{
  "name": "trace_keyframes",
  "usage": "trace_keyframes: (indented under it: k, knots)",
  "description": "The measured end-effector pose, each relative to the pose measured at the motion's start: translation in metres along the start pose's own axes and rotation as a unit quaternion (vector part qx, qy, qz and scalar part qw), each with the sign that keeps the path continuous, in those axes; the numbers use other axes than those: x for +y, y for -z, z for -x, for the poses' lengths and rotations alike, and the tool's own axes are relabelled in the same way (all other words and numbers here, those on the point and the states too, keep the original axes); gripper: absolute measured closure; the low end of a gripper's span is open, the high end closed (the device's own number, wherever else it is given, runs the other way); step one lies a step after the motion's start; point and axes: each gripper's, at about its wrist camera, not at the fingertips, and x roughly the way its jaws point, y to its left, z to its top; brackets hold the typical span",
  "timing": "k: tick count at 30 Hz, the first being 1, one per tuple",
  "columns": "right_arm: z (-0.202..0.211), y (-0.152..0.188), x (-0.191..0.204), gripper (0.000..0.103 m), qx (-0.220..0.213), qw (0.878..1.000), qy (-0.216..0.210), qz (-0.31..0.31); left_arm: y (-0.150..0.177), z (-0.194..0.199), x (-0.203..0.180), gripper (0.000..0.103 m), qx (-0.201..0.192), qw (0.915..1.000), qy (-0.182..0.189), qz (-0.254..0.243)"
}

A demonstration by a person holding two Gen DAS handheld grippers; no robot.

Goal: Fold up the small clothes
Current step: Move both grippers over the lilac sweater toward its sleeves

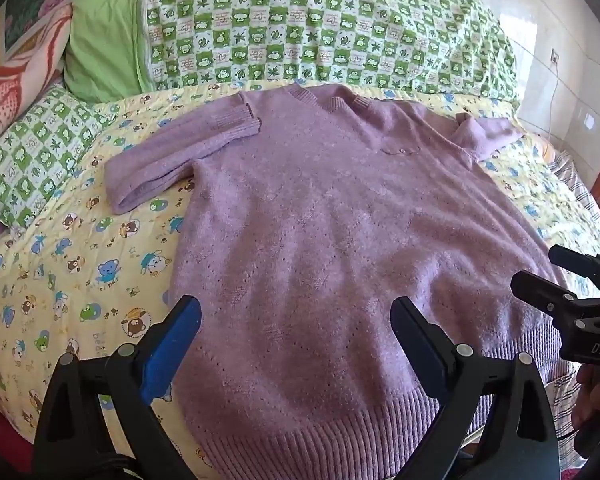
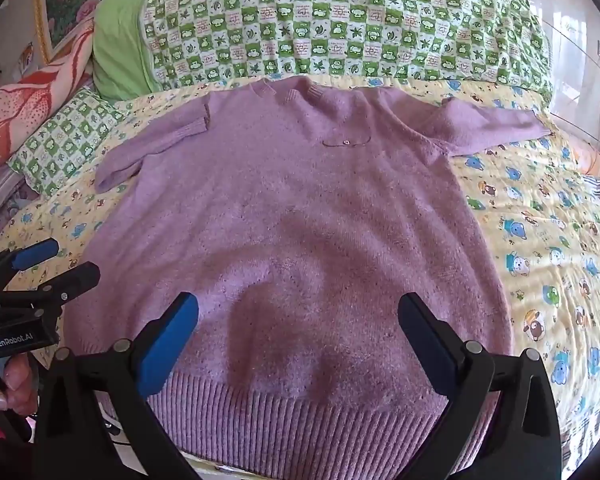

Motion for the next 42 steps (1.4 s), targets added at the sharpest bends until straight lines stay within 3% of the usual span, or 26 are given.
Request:
trace_keyframes:
  k: [42]
  knots:
    - [0.002, -0.001, 0.000, 0.003, 0.005, 1.000, -0.017, -0.014, 0.000, 0.001, -0.012, 0.007, -0.004, 0.9998, 0.000, -0.021]
